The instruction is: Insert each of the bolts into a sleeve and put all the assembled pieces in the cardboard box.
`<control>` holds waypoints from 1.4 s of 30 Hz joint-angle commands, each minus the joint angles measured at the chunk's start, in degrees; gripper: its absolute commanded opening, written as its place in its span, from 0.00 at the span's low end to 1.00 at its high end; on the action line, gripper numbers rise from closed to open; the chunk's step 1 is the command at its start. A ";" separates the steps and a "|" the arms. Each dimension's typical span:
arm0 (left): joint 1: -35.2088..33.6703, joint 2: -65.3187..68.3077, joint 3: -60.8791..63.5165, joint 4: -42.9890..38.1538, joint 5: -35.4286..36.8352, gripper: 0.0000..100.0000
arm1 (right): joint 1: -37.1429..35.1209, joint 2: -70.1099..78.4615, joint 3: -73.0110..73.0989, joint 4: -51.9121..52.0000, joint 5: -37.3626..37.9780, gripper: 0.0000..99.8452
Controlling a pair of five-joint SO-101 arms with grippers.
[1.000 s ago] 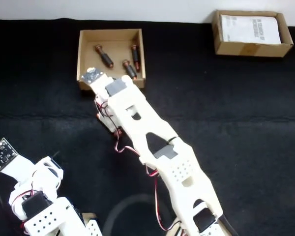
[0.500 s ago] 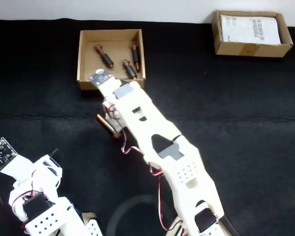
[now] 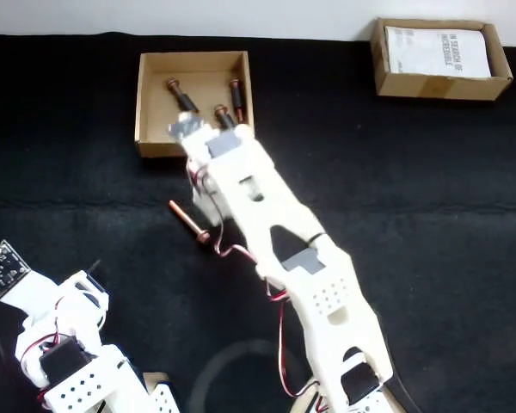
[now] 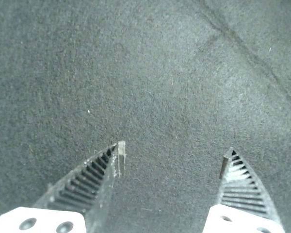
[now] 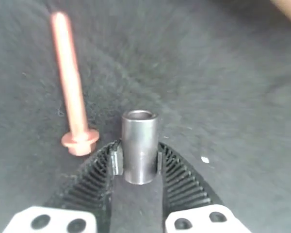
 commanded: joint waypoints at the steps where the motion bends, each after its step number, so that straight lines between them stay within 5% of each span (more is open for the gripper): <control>1: -0.04 -1.10 1.01 0.26 -0.09 0.31 | 2.07 -2.95 -15.87 8.13 -0.26 0.01; 9: 0.04 -1.10 1.01 0.26 -0.35 0.31 | 5.05 -4.88 -40.48 12.70 -0.35 0.01; 15: 0.13 -1.10 1.01 0.18 -0.44 0.31 | 6.20 -18.68 -38.81 12.70 -0.44 0.01; 21: 0.13 -1.10 1.01 0.09 -0.44 0.27 | 10.33 -41.10 -17.27 12.70 -0.44 0.01; 28: 3.30 -1.36 1.01 -0.18 -2.46 0.00 | 19.56 -72.92 17.19 12.53 -0.35 0.01; 34: 5.58 -1.36 1.01 -0.18 -3.52 0.01 | 31.08 -98.33 39.25 12.53 -0.26 0.01; 42: 28.62 -1.10 -3.03 1.23 -3.34 0.01 | 55.60 -127.34 61.23 12.35 13.63 0.01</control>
